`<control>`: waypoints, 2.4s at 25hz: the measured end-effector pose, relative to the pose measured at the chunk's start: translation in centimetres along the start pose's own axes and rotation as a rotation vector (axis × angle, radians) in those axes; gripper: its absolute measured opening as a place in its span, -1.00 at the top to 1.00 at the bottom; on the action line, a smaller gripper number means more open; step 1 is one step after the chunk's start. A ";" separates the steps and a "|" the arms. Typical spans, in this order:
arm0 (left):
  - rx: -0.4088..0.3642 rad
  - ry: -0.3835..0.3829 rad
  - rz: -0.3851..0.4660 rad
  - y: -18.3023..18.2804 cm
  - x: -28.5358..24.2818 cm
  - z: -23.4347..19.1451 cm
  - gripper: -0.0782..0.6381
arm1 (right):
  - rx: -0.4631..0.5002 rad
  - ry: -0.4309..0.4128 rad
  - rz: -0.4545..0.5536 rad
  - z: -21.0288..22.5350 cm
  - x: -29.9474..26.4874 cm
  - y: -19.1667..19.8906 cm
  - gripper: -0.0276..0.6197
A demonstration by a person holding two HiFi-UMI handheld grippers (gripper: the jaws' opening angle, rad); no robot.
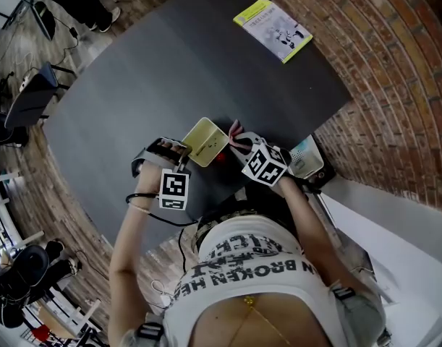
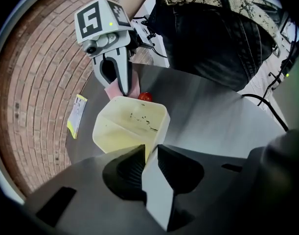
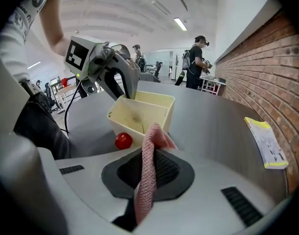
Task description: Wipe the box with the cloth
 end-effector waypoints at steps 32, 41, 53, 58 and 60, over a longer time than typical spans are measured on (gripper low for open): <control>0.528 0.014 0.112 -5.8 -1.1 -2.4 0.67 | -0.069 0.026 -0.025 1.6 0.9 1.3 0.86; 0.687 0.033 0.146 -6.5 -1.6 -3.2 0.70 | 0.053 -0.055 -0.032 0.4 0.0 1.6 0.86; 1.066 0.030 0.126 -8.6 -2.6 -6.1 0.73 | 0.102 -0.043 -0.019 -0.6 0.1 1.8 0.86; 1.088 0.013 0.122 -8.7 -2.9 -6.4 0.73 | 0.105 -0.045 -0.011 -0.7 -0.1 1.6 0.86; 1.078 0.016 0.175 -9.1 -2.6 -6.4 0.72 | 0.093 -0.049 -0.009 -0.5 0.0 1.8 0.86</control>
Point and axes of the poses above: the fingertips, and each gripper's own axes: x backward along the fingers, z to its right, y out of its underside, the point moved 2 cm from there along x, backward along the fingers, and after that the axes turned 1 degree about -y, right-handed, at the moved point
